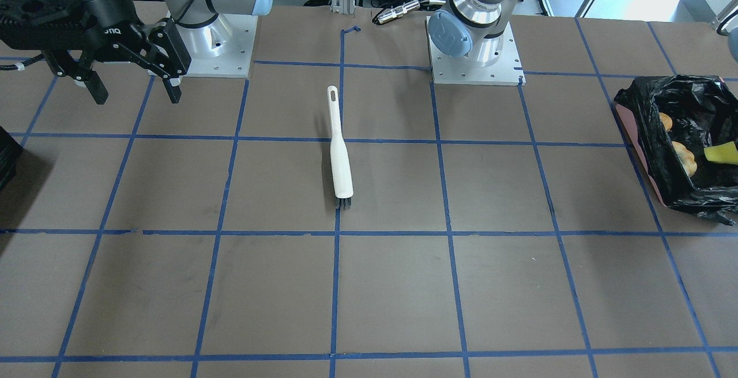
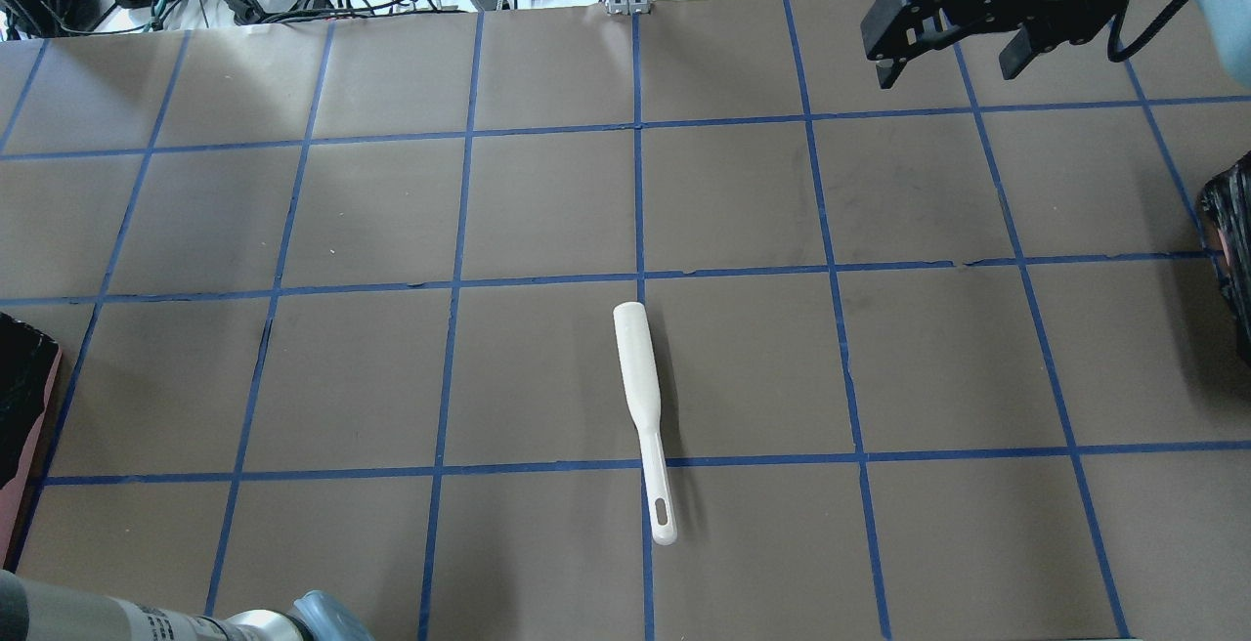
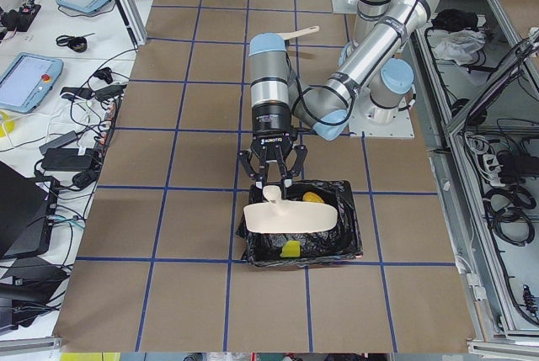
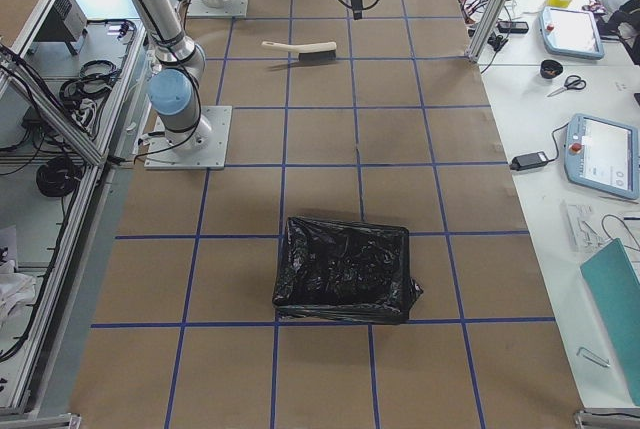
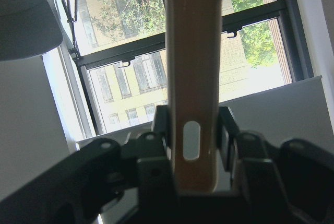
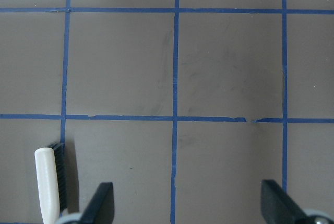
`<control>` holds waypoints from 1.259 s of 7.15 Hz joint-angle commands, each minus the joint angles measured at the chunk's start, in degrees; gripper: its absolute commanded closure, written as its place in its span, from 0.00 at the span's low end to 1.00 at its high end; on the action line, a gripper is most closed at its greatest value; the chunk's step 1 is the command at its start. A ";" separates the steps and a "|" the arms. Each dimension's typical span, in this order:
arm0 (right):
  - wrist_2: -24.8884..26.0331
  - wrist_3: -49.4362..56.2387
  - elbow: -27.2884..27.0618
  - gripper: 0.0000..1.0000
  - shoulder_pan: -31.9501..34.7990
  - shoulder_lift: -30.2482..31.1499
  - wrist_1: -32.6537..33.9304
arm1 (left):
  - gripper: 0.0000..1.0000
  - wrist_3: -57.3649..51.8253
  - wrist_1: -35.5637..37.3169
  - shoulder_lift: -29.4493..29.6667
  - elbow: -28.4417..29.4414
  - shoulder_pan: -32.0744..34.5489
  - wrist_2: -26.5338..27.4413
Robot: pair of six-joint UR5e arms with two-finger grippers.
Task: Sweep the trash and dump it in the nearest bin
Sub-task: 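Tip dustpan over bin with left gripper to dump trash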
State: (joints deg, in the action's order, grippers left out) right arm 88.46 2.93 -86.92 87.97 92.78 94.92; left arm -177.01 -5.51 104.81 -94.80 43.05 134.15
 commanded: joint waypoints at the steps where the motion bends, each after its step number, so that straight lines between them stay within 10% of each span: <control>1: 0.14 -0.20 -0.35 0.00 0.10 -0.32 -2.01 | 1.00 7.67 -5.71 -0.13 1.44 2.54 -0.21; 4: -0.04 -0.11 -0.71 0.00 0.10 -0.14 -2.29 | 1.00 42.95 -30.29 -1.71 5.06 10.45 -0.56; 9: -0.13 0.32 -0.53 0.00 0.54 -0.23 -2.64 | 1.00 88.11 -41.36 -1.01 5.06 13.54 -18.54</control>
State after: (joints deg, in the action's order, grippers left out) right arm 88.27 3.16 -87.38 88.46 92.55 92.32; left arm -102.92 -41.23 103.72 -89.70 55.78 120.20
